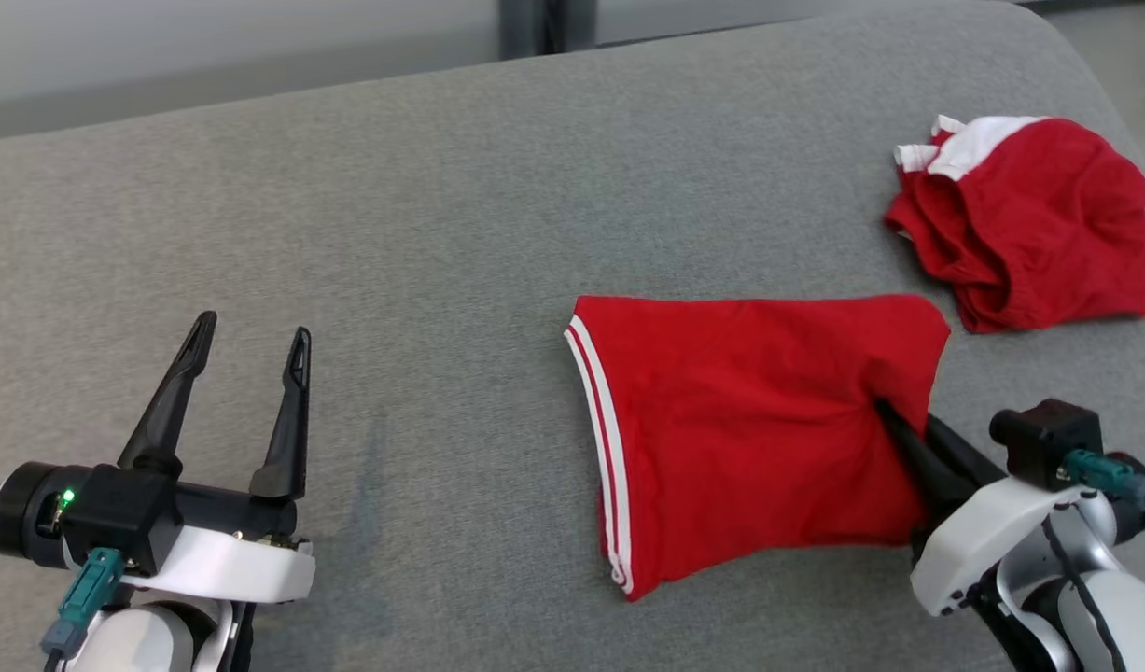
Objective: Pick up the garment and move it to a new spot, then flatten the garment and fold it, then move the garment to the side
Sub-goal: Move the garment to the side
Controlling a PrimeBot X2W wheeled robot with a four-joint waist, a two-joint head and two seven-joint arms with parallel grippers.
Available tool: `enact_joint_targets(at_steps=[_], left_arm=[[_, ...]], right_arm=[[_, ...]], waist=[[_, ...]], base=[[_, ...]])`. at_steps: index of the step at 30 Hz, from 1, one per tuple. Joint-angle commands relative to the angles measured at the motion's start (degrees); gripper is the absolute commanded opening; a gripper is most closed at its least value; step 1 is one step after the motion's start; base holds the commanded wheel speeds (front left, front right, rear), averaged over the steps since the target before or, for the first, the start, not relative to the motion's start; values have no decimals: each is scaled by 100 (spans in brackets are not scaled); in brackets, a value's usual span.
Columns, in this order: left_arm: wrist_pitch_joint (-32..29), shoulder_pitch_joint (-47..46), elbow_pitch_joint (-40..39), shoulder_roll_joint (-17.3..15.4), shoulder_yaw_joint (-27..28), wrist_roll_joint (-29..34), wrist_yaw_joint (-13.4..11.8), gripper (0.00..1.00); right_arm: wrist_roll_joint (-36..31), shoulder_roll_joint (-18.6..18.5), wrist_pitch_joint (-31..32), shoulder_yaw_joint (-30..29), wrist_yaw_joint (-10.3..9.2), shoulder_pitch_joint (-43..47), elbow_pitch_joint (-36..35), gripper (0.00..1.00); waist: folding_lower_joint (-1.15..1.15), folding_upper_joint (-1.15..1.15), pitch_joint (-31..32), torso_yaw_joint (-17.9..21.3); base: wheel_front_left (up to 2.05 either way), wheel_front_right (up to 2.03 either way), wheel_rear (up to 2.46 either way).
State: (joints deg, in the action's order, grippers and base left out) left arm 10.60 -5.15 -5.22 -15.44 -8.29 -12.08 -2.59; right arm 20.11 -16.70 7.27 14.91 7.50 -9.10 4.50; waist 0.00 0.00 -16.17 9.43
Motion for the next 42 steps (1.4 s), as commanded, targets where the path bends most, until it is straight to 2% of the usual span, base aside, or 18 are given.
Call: enact_joint_targets(at_steps=[1,4,9,15,19,23,30,31,32,33,42], left_arm=[[-40,-99,-45,-50,16,57,-3,100],[-135,-240,-166,-146,-17,94,43,100],[-222,-437,-289,-219,-69,144,70,100],[-339,-583,-414,-346,-103,196,116,100],[-390,-687,-480,-412,-147,219,159,100],[-403,-849,-504,-435,-243,258,212,100],[-396,-1042,-499,-476,-324,279,283,100],[-396,-1071,-488,-480,-337,286,297,100],[-391,-1105,-480,-479,-351,293,300,100],[-384,-1135,-476,-477,-367,295,311,100],[-202,-1228,-330,-377,-414,206,244,100]], right_arm=[[-42,-43,-65,-35,-1,-169,-26,0],[-25,-100,-253,-66,-1,-652,51,0],[137,-246,-530,-111,-1,-1549,395,0],[339,-611,-1023,-356,-1,-2600,1076,0],[425,-979,-1274,-487,-1,-3144,1611,0],[546,-1419,-1297,-504,-1,-3557,2112,0],[635,-1793,-1302,-304,-2,-4050,2751,0],[607,-1827,-1280,-296,-2,-4113,2904,4],[584,-1820,-1289,-287,-2,-4183,3049,38],[555,-1808,-1319,-273,-1,-4260,3172,100],[513,-1643,-1825,-313,-1,-4299,3986,100]], waist=[[0,0,-302,376],[0,0,-492,549],[0,0,-764,625],[0,0,-1141,715],[0,0,-1374,706],[0,0,-1550,661],[0,0,-1759,612],[0,0,-1786,599],[0,0,-1806,585],[0,0,-1826,567],[0,0,-1683,412]], base=[[0,0,0],[0,0,0],[0,0,0],[0,0,0],[0,0,0],[0,0,0],[0,0,0],[0,0,0],[0,0,0],[0,0,0],[0,0,0]])
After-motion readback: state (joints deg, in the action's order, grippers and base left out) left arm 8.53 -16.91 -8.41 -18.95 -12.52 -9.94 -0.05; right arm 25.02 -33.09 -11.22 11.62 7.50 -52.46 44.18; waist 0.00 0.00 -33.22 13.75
